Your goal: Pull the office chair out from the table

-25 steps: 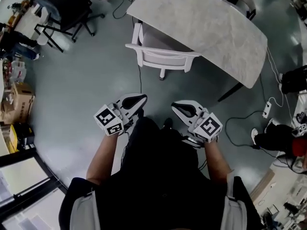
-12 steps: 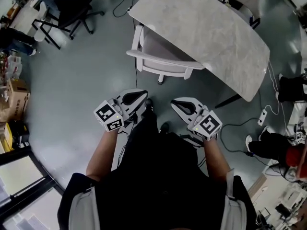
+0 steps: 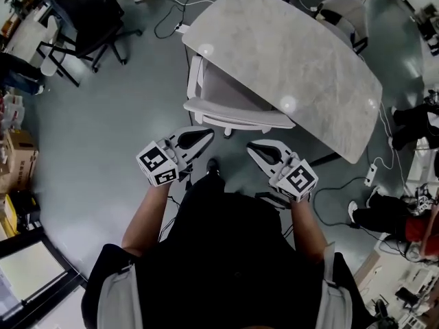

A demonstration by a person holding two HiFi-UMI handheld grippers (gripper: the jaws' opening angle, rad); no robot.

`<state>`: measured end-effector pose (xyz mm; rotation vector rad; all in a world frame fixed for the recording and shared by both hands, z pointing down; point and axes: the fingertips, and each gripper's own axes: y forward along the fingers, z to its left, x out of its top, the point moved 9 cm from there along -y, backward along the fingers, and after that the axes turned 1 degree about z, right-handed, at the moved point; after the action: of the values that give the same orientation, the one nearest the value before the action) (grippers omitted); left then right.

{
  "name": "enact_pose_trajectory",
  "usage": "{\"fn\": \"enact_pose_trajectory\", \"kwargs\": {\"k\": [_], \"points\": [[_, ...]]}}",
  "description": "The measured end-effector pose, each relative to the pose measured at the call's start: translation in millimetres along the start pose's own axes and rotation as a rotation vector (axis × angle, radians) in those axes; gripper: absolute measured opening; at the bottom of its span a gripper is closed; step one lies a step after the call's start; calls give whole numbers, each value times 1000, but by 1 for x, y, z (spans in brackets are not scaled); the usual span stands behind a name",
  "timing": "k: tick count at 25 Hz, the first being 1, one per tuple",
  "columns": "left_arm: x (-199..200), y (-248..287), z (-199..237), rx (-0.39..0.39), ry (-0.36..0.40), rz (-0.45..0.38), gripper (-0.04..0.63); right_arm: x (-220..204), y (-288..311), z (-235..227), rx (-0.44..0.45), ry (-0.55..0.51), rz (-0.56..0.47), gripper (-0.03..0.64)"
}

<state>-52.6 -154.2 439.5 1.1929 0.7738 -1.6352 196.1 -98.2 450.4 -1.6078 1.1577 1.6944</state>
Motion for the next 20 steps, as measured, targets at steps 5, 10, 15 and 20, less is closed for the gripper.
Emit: {"fn": "enact_pose_trajectory", "kwargs": {"k": [5, 10, 15, 20], "points": [[17, 6, 38, -40, -2, -12, 11, 14, 21, -27, -53, -2, 5, 26], [26, 20, 69, -87, -20, -2, 11, 29, 38, -50, -94, -2, -1, 26], [25, 40, 88, -104, -35, 5, 11, 38, 43, -67, -91, -11, -19, 26], [31, 65, 95, -67, -11, -7, 11, 36, 39, -98, -52, -26, -50, 26]]}}
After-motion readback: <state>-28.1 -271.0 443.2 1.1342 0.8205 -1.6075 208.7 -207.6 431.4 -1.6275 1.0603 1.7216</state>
